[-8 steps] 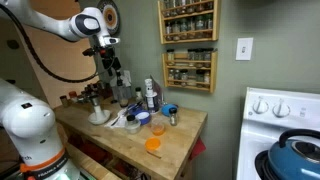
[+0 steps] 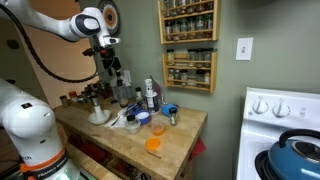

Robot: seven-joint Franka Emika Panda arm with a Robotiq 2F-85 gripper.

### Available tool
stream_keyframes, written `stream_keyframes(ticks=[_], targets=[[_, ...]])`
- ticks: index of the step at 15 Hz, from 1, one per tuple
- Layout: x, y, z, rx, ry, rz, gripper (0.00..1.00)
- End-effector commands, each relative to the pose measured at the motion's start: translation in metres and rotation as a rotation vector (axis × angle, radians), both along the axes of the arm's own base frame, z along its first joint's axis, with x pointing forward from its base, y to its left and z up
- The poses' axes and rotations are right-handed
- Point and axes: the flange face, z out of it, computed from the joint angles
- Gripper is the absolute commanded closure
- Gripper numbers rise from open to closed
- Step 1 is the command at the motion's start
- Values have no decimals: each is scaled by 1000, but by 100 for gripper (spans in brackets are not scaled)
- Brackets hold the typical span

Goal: Move the cup on the right to the condiment tray

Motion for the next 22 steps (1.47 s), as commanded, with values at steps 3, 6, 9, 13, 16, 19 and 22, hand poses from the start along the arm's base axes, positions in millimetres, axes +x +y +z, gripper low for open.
stream_keyframes(ticks=[3, 6, 9, 13, 16, 19, 22], targets=[[28, -64, -50, 70, 40, -119, 0], [51, -112, -95, 129, 47, -236, 0], [67, -143, -137, 199, 104, -329, 0], [60, -135, -127, 156, 90, -293, 0], [61, -131, -121, 189, 62, -266, 0], [70, -145, -152, 208, 77, -238, 0], [80, -154, -194, 260, 114, -231, 0]])
